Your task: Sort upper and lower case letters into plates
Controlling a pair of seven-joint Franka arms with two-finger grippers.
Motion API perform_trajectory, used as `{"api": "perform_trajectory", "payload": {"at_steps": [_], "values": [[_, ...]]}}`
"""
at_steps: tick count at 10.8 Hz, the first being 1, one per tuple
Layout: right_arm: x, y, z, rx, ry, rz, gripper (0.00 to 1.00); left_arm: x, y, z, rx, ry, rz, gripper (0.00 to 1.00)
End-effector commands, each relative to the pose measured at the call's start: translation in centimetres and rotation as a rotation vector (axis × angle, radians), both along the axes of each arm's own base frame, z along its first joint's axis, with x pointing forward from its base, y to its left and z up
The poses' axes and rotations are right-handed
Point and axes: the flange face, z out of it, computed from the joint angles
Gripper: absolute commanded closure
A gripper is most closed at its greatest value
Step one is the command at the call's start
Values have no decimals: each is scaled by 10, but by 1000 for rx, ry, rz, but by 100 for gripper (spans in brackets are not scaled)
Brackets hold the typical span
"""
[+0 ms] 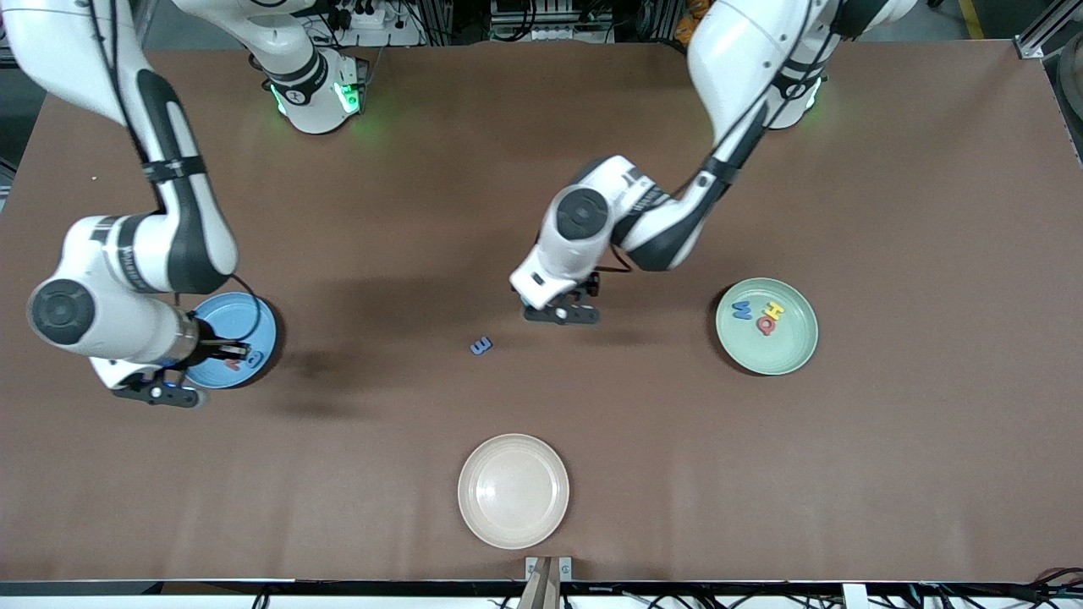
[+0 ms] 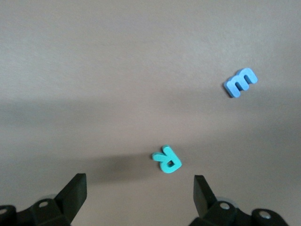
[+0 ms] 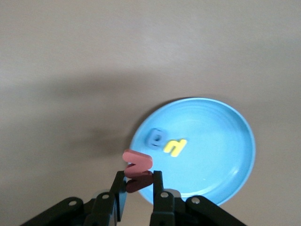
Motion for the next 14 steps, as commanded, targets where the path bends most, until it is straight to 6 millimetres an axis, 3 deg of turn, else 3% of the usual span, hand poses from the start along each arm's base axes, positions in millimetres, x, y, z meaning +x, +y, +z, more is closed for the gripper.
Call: {"api": "perform_trajectory", "payload": {"at_steps": [1, 3, 5, 6, 7, 8, 11, 14], "values": [[-11, -22, -11, 18, 24, 46, 100, -2, -19, -13, -6, -36, -1, 0], [-17, -46, -22, 33, 50, 71, 100, -18, -30, -25, 18, -42, -30, 0], [-25, -62, -29, 53, 73, 110, 100, -23, -32, -53, 53, -95, 2, 0], [-28, -66, -31, 58, 80, 112, 81, -32, -39, -65, 46, -113, 19, 0], [-30, -70, -32, 61, 86, 110, 13, -35, -40, -74, 53, -111, 20, 0], [-32, -67, -30, 74, 123, 150, 0, -36, -39, -78, 56, -105, 21, 0], [-22, -52, -14, 76, 123, 184, 0, -34, -36, -83, 63, -100, 14, 0], [-17, -55, -11, 76, 88, 218, 0, -22, -28, -80, 50, -81, -13, 0]]}}
